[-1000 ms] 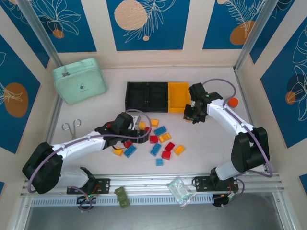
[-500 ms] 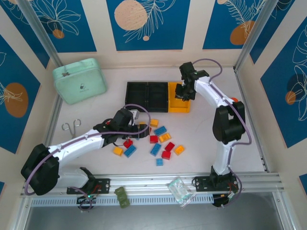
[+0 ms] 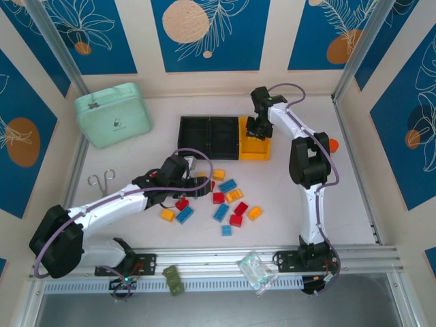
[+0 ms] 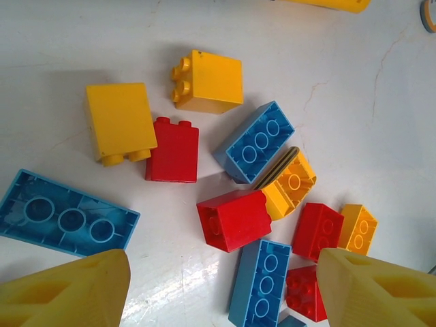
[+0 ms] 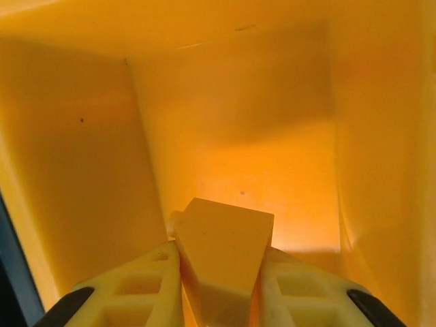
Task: Sort the legos into containers by color
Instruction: Place the lego in the container.
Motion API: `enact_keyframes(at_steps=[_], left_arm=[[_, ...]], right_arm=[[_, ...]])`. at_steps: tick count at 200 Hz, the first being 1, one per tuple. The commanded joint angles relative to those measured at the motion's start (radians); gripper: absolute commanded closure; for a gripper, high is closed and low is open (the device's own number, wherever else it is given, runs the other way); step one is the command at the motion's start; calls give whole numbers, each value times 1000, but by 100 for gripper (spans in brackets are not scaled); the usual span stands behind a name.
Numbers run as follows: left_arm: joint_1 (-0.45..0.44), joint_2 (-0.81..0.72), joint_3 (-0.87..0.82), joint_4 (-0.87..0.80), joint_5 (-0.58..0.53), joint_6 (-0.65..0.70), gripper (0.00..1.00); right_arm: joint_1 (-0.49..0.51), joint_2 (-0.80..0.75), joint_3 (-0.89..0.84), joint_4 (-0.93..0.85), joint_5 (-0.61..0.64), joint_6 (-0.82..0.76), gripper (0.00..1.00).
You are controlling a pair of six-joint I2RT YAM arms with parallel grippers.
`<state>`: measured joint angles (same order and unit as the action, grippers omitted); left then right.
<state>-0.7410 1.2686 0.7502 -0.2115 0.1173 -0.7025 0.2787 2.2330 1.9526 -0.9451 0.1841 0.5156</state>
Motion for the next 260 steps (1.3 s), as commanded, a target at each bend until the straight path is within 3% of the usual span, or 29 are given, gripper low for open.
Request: enact_keyframes(at_steps=[1,30,87,126,177,260], left_arm=[[-8,-16,1,-26,-20,-6,28],[-8,-13,5,-27,-19,-6,28],[-9,-18,6,-39,-28,-5,27],[-7,-39,8,-74,-54,-10,27],[10,-91,20,-197,-115,-13,27],[48,-143,26,-386,-210,-9,27]], right_arm=[[12,25,44,-44,5,-15,73],[19,51,78,-65,10,-16,71],[36,26,102,-95,41,-16,56],[42,-75,55,-84,58,-19,55],[60,-339,-194,16,31,-7,55],[124,-819,-723,210,-165,-18,49]])
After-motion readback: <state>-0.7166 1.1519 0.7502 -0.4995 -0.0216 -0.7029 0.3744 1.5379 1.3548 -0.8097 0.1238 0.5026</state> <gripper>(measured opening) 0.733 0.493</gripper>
